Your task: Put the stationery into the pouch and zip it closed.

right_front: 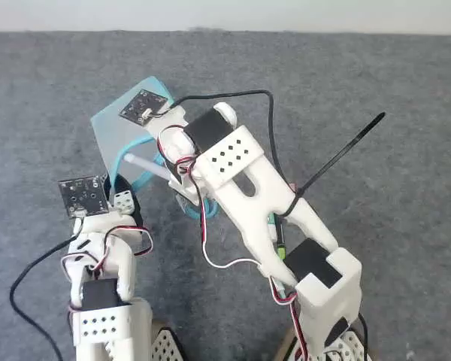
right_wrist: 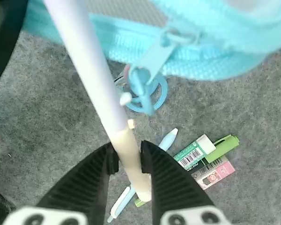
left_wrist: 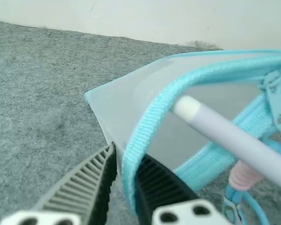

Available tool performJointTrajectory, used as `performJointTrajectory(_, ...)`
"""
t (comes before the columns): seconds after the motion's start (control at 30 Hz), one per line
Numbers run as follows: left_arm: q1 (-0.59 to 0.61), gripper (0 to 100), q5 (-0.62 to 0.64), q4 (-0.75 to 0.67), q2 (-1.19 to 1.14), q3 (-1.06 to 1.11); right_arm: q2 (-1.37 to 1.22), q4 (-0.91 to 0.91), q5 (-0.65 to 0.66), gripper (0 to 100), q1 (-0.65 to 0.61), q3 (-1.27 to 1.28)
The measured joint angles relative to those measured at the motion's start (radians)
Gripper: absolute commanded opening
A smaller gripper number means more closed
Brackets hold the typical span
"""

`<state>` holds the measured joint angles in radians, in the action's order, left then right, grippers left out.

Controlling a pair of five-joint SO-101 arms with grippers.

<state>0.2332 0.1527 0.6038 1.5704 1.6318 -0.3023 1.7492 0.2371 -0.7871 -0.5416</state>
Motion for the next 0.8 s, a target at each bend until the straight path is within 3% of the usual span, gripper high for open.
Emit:
performJointTrajectory(0.17,0.000,1,0.000,0.000,0.000,0.000,0.000,-0.020,0.000,1.9,0.000,0.000)
performJointTrajectory(0.33,0.000,1,0.000,0.000,0.000,0.000,0.000,-0.044,-0.002,10.9,0.000,0.000)
performJointTrajectory(0.8,-0.003,1,-0.009,0.000,0.000,0.002,0.000,-0.133,-0.031,10.5,-0.023,-0.032)
